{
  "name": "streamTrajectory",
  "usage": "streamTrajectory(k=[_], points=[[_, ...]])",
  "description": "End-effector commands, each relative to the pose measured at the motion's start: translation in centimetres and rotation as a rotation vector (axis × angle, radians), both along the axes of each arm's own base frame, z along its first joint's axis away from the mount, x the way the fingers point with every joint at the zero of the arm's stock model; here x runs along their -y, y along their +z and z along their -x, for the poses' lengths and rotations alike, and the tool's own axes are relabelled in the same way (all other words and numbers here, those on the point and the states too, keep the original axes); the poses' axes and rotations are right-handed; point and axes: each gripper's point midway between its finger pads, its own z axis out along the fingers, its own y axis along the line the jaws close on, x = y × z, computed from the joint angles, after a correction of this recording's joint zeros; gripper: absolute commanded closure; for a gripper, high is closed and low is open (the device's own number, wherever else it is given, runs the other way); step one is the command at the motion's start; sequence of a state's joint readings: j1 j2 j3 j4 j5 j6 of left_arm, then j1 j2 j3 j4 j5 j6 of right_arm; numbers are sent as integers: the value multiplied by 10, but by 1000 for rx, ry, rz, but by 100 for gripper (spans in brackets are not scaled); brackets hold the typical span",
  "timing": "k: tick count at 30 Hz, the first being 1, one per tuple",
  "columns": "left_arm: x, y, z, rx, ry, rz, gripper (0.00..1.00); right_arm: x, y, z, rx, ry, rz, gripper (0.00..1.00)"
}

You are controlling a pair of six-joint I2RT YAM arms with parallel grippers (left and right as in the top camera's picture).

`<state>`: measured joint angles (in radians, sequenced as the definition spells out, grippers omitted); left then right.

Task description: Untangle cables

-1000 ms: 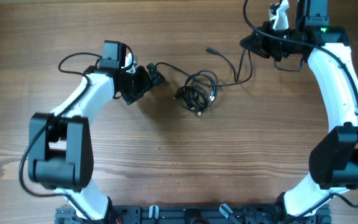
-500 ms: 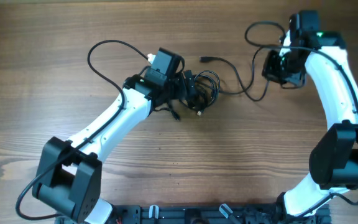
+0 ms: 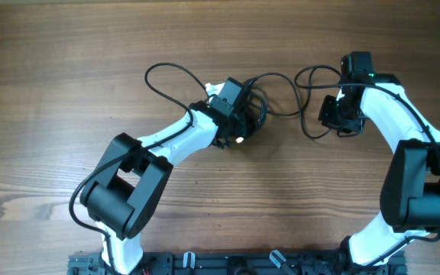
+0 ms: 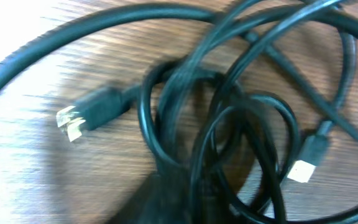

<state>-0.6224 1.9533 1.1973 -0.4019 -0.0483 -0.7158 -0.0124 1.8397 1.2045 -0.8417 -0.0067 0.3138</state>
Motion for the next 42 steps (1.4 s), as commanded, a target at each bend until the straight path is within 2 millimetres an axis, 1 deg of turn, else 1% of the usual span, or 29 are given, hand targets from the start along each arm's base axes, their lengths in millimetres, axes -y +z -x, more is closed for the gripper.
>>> streamTrajectory(k=[1, 2, 3, 4, 5, 8, 10, 11, 13, 15, 16, 17, 19, 22, 23, 25, 27, 29, 30, 33, 35, 40, 41, 42], points=[[-25, -3, -4, 19, -2, -125, 94, -17, 10, 2, -15, 122, -92, 56], [-28, -3, -4, 18, -21, -138, 96, -22, 18, 0, -15, 140, -121, 52], [-31, -4, -4, 15, -28, -145, 96, -26, 28, -1, -20, 161, -145, 50], [-35, -4, -5, 13, -47, -160, 96, -29, 38, -1, -24, 180, -163, 39], [-37, -5, -5, 10, -59, -169, 96, -29, 47, -3, -26, 181, -162, 35], [-52, -6, -9, -5, -44, -184, 96, -30, 69, -7, -22, 190, -166, 28], [-58, -6, -12, -14, -26, -171, 96, -35, 79, -8, -19, 196, -197, 26], [-60, -7, -14, -28, -18, -142, 96, -43, 84, -8, -15, 213, -242, 24], [-59, -7, -15, -48, -37, -85, 96, -62, 90, -5, 4, 302, -352, 23], [-57, -6, -17, -73, -41, -9, 96, -80, 95, 6, -3, 403, -445, 22], [-58, -5, -19, -84, -36, 31, 96, -81, 91, 15, -38, 414, -438, 21], [-60, -4, -20, -93, -30, 52, 96, -81, 87, 19, -60, 410, -428, 18], [-62, -4, -21, -100, -39, 76, 96, -81, 79, 27, -101, 381, -416, 17], [-66, -3, -24, -91, -56, 77, 96, -56, 70, 18, -119, 190, -259, 17], [-67, -2, -26, -84, -53, 79, 96, -48, 73, 12, -110, 138, -208, 17], [-67, -2, -28, -80, -52, 82, 96, -53, 89, -3, -49, 127, -236, 18], [-67, -2, -27, -80, -52, 83, 96, -67, 110, -20, 24, 153, -295, 18], [-67, -2, -27, -80, -52, 82, 96, -81, 131, -41, 126, 204, -303, 18], [-67, -2, -27, -80, -52, 82, 96, -88, 137, -49, 167, 240, -301, 18], [-67, -2, -27, -80, -52, 82, 96, -114, 145, -68, 275, 363, -292, 18], [-67, -2, -27, -80, -52, 82, 96, -134, 147, -74, 317, 414, -297, 17], [-67, -2, -28, -77, -52, 83, 96, -191, 162, -91, 463, 546, -321, 16], [-67, -2, -28, -78, -52, 83, 96, -202, 164, -94, 486, 564, -328, 21], [-67, -2, -28, -78, -52, 83, 96, -212, 161, -98, 497, 539, -337, 28]])
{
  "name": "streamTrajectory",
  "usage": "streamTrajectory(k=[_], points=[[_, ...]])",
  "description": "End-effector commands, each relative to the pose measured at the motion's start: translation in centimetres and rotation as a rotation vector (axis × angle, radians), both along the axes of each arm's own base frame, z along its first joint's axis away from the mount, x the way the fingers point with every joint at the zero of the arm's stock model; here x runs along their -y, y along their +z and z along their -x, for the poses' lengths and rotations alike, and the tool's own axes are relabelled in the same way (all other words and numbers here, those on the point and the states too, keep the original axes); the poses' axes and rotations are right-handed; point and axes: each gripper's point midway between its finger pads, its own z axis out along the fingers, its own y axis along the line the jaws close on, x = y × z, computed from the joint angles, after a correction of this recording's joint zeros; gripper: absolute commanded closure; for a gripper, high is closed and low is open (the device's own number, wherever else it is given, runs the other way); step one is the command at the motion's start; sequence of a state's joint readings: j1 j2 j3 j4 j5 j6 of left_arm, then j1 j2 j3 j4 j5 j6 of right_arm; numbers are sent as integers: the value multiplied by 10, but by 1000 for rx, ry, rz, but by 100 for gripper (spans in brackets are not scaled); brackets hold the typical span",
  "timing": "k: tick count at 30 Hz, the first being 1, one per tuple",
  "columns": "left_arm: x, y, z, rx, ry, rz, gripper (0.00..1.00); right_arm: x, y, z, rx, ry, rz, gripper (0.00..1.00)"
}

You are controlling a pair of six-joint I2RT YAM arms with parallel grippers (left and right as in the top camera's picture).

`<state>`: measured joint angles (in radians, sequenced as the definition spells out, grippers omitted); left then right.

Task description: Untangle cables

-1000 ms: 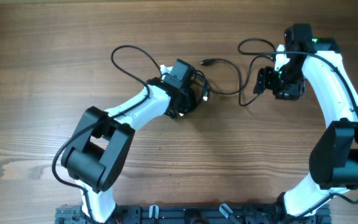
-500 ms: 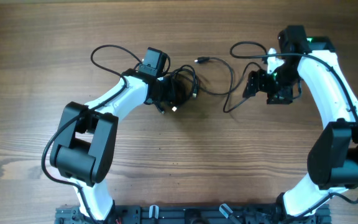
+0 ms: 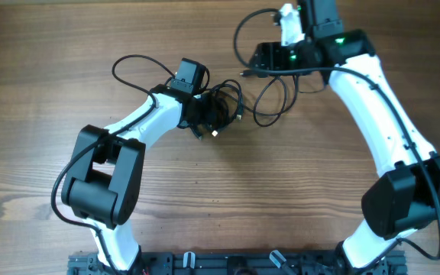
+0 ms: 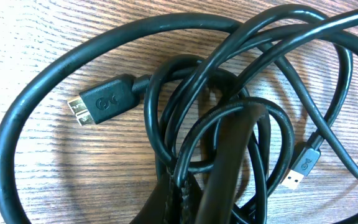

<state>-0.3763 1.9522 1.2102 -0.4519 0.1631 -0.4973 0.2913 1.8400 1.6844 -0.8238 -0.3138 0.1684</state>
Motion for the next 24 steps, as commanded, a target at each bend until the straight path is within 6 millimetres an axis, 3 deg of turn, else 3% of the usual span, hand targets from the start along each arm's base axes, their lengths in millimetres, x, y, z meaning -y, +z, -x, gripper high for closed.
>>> streamTrajectory(k=[1, 4, 6, 11, 17, 24], points=[[-3, -3, 1, -5, -15, -2, 96, -25, -7, -8, 5, -24, -25, 33], [-3, -3, 1, -5, -15, -2, 96, -26, -36, -17, -34, -77, 17, 53], [-3, -4, 2, -7, -15, -3, 96, -26, -56, -18, -74, -77, 34, 60], [-3, -4, 2, -8, -15, -3, 96, 4, -118, -7, -263, -178, 136, 59], [-3, -4, 2, -7, -15, -3, 96, -7, -149, 24, -388, 29, 132, 45], [-8, -4, 0, -10, 1, -2, 96, 1, -179, 37, -337, 222, 215, 43]])
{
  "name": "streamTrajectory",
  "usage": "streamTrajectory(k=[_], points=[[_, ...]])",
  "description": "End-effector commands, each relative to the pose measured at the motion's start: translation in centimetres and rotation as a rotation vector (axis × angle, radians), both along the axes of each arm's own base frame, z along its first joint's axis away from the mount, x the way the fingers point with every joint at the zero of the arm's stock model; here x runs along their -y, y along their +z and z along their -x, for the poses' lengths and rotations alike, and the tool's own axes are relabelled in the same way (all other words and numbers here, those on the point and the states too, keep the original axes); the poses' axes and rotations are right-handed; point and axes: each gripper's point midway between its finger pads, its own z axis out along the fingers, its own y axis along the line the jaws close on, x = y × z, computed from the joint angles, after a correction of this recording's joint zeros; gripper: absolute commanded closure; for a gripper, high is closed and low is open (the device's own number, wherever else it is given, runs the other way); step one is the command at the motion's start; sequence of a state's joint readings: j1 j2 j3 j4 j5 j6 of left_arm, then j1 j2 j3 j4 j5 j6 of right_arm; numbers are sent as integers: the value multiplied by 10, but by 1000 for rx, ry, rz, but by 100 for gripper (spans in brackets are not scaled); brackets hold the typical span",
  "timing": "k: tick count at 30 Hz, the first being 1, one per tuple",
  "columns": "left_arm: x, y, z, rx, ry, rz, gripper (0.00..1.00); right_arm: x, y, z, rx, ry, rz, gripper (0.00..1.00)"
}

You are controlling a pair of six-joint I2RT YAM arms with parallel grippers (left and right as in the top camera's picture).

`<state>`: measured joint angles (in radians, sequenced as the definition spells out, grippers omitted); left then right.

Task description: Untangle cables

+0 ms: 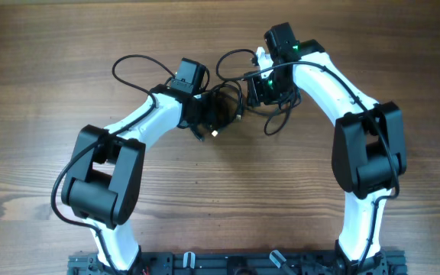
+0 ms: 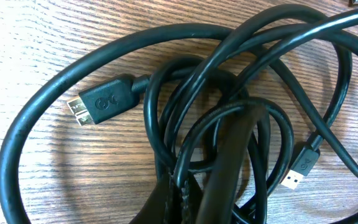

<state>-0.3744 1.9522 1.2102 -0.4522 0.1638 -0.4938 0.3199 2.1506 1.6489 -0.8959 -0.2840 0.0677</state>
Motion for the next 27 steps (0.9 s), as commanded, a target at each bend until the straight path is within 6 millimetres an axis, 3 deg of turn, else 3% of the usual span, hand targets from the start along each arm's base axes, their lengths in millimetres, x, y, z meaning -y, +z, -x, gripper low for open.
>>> streamTrajectory(k=[1, 7, 8, 10, 12, 14, 17, 19, 23, 25, 27], points=[[-9, -4, 0, -12, 6, 1, 95, 1, -25, 11, 14, 143, 16, 43], [-11, -4, 0, -22, 13, 16, 95, 8, -51, 29, -7, 202, 30, 46], [-11, -3, -1, -21, 12, 17, 95, 11, -52, 29, -7, 197, 43, 54], [-11, -3, -1, -21, 12, 17, 95, 14, -53, 25, 7, 182, 67, 96], [-11, -3, -1, -21, 12, 17, 96, 11, -46, 21, 3, 139, 45, 96], [-11, -3, -1, -21, 13, 16, 95, -5, -22, 20, 2, 139, -58, 96], [-12, -4, 0, -23, 13, 15, 96, -29, 31, 20, 48, 163, -234, 96], [-13, -4, 0, -23, 16, 12, 96, -33, 65, 22, 95, 172, -297, 96], [-16, -4, -1, -25, 25, 11, 96, -17, 131, 25, 219, 134, -320, 96], [-19, -4, -2, -26, 31, 11, 96, 6, 159, 24, 272, 50, -291, 96], [-21, -4, -3, -29, 39, 11, 96, 37, 174, 22, 309, -61, -221, 96]])
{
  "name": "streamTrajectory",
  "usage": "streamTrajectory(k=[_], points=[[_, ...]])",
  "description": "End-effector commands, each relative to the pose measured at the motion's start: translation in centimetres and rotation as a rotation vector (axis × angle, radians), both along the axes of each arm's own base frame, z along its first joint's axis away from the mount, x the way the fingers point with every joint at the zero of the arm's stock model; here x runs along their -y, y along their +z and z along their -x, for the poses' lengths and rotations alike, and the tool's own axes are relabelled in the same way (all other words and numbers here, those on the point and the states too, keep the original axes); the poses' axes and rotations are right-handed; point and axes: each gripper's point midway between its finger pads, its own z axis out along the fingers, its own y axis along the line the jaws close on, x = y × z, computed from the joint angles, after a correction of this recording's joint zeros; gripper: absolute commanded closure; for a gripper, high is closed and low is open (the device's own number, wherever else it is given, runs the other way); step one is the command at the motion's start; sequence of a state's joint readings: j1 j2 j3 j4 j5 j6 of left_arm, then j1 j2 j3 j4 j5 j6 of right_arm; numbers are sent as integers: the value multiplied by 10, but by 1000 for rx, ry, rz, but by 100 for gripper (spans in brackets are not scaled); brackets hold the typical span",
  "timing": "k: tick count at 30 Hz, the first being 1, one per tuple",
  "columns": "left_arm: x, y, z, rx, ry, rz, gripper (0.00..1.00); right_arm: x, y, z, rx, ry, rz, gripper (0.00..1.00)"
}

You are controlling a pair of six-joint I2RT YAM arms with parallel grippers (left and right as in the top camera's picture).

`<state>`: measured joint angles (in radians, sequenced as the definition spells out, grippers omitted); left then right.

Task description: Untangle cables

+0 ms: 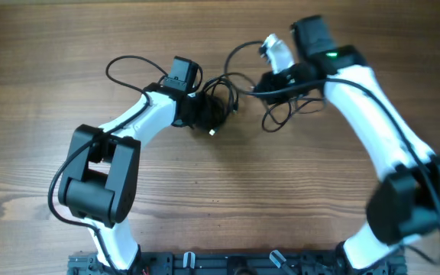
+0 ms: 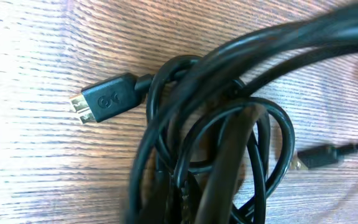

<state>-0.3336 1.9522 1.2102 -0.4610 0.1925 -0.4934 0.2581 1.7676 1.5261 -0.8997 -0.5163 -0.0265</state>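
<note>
A knot of black cables [image 1: 216, 107] lies on the wooden table, left of centre. My left gripper [image 1: 202, 114] is shut on strands of the knot; in the wrist view its dark fingers [image 2: 225, 180] pinch loops at the bottom edge. A black plug with gold contacts [image 2: 107, 104] lies to the left of the knot, and a smaller plug [image 2: 319, 157] to the right. My right gripper [image 1: 272, 81] is to the right of the knot and seems shut on a cable that loops up [image 1: 239, 50] and down [image 1: 277, 118] from it.
A free cable loop [image 1: 124, 70] trails out to the left behind my left arm. The rig's black rail [image 1: 235, 263] runs along the near edge. The bare wooden table [image 1: 37, 153] spreads to both sides.
My right arm now reaches in from farther right and its gripper sits slightly up and to the right. The thick outer loop in the left wrist view has drawn in against the knot. My left gripper keeps its hold.
My left gripper was on the knot near the centre, with my right gripper low on the right by a cable loop. Then the knot stood farther left and the right gripper high at the back with a loop. Later it was close beside the knot; now it is slightly farther right.
</note>
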Motion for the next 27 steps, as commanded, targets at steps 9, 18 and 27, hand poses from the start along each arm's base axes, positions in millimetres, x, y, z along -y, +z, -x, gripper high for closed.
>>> streamTrajectory(k=[9, 18, 27], points=[[-9, -5, 1, -15, 12, -10, 96, 181, 23, -1, -23, -745, 386, 96], [-9, -5, 2, -17, 12, -11, 96, 252, 5, 3, -8, -1028, 533, 96], [-9, -5, 2, -18, 12, -10, 96, 228, -27, -23, 74, -845, 403, 32]])
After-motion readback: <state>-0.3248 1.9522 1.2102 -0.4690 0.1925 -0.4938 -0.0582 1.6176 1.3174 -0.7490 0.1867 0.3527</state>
